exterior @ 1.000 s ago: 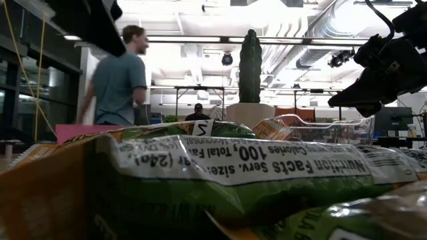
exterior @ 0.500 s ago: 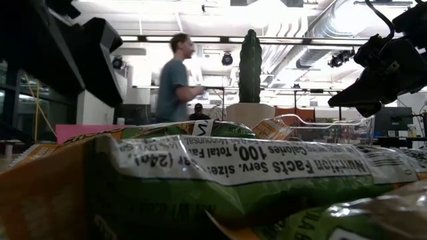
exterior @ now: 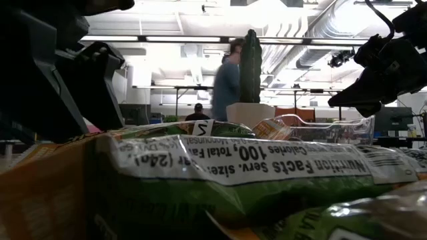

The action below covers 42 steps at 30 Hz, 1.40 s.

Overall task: Pick and place Granola Bars by type
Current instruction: Put the yellow granola bar into the orange bin

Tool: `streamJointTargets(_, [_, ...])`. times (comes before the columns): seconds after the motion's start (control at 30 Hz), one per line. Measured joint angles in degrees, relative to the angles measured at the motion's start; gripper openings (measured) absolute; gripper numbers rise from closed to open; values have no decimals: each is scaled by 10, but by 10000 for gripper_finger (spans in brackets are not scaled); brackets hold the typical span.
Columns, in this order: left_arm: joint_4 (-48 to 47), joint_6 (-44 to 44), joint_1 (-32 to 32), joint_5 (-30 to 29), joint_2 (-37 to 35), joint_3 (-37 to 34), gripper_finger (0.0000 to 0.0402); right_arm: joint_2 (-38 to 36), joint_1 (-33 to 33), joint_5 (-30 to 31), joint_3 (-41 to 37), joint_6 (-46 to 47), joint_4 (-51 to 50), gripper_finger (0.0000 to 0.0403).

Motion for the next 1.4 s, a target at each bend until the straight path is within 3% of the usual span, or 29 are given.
streamJointTargets(0.4, [10, -1, 33, 37, 19, 0, 245, 0, 0, 0, 0, 0, 0, 0])
streamJointTargets(0.73, [39, 17, 77, 153, 21, 0, 245, 0, 0, 0, 0, -1, 0, 0])
streamJointTargets(1.03, [37, 14, 79, 184, 21, 0, 244, 0, 0, 0, 0, 0, 0, 0])
streamJointTargets(1.17, [35, 14, 79, 188, 21, 0, 222, 0, 0, 0, 0, 0, 0, 0])
streamJointTargets(1.4, [34, 14, 79, 194, 20, 0, 145, 0, 0, 0, 0, 0, 0, 0])
